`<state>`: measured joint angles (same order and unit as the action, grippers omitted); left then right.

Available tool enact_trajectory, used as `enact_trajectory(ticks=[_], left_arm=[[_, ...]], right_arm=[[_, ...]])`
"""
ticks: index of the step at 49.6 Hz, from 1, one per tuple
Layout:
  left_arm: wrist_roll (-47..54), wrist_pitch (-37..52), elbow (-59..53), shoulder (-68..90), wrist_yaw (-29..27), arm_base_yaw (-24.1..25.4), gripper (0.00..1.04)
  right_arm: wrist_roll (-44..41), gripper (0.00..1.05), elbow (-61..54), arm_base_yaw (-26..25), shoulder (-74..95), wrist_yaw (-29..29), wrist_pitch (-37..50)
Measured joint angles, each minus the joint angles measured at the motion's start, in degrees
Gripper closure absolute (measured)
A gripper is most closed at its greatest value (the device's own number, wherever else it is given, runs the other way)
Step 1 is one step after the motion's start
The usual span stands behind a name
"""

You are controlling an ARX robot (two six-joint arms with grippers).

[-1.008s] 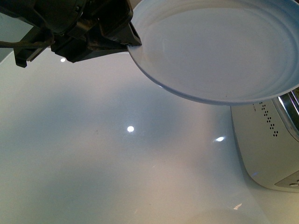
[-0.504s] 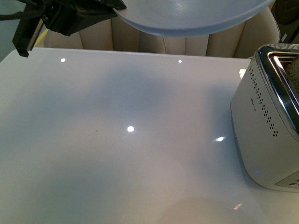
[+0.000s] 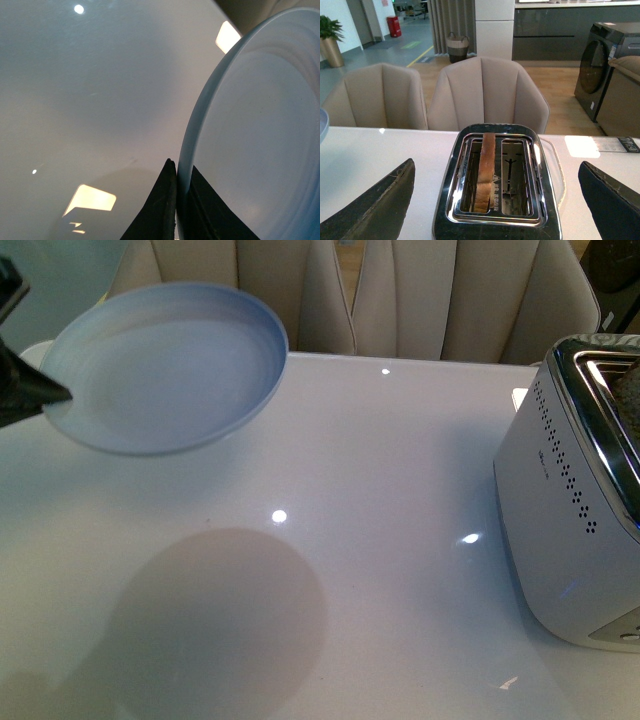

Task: Left arm holds plate, right arm toasts bread

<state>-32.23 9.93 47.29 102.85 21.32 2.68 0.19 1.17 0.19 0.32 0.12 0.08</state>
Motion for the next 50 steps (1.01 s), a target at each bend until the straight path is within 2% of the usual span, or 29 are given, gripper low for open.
enact_trajectory(ticks=[6, 18, 50], left_arm=[[5.07, 2.36, -2.16, 3.52, 2.86, 4.76, 1.02], [12.79, 6.54, -3.43, 11.02, 5.79, 9.44, 1.02], [19.32, 15.72, 0.81, 30.23, 5.92, 12.98, 1.02]], right_arm=[[0.0, 0.09, 0.0, 0.0, 0.0, 0.0, 0.0], [0.0, 0.09, 0.0, 0.0, 0.0, 0.0, 0.0], [0.0, 0.09, 0.0, 0.0, 0.0, 0.0, 0.0]])
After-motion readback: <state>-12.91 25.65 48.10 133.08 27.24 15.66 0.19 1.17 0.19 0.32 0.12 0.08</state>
